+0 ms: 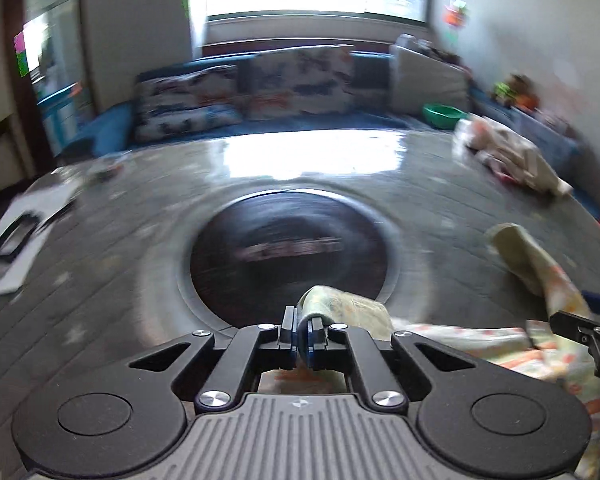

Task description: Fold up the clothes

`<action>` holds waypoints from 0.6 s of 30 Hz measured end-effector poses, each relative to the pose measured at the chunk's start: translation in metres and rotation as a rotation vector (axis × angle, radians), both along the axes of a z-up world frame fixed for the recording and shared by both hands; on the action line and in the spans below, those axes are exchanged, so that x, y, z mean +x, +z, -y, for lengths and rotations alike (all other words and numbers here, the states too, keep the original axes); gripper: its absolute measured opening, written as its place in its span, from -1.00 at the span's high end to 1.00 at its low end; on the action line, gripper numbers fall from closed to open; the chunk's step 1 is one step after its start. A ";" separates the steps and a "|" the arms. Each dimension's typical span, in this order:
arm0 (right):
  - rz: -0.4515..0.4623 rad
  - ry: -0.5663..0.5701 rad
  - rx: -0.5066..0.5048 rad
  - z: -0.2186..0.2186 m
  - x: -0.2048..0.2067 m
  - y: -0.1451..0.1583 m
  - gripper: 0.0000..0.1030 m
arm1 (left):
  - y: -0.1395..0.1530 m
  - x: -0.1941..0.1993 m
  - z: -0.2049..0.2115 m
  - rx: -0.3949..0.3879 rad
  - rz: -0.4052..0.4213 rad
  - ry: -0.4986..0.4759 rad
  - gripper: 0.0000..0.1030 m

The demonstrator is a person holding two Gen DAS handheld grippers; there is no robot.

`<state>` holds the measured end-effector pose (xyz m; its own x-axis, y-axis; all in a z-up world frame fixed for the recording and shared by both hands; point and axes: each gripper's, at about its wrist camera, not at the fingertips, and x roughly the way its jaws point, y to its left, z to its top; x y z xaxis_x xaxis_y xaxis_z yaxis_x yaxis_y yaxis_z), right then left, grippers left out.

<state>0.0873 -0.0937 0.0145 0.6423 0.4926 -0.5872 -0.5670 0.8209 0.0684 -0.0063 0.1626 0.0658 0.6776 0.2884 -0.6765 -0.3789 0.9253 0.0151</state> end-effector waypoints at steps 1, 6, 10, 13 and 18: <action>-0.001 -0.001 -0.012 -0.002 0.002 -0.002 0.15 | -0.002 -0.007 -0.008 0.001 -0.005 0.024 0.90; 0.033 -0.024 -0.075 0.002 -0.003 -0.003 0.79 | -0.016 -0.037 -0.043 -0.009 -0.045 0.121 0.91; 0.128 -0.062 -0.102 0.020 -0.018 0.014 0.91 | -0.024 -0.056 -0.061 -0.022 -0.058 0.182 0.92; 0.216 -0.118 -0.114 0.045 -0.029 0.032 0.93 | -0.030 -0.071 -0.067 -0.030 -0.070 0.209 0.92; 0.188 -0.172 -0.115 0.073 -0.036 0.040 0.87 | -0.041 -0.090 -0.073 -0.029 -0.107 0.239 0.92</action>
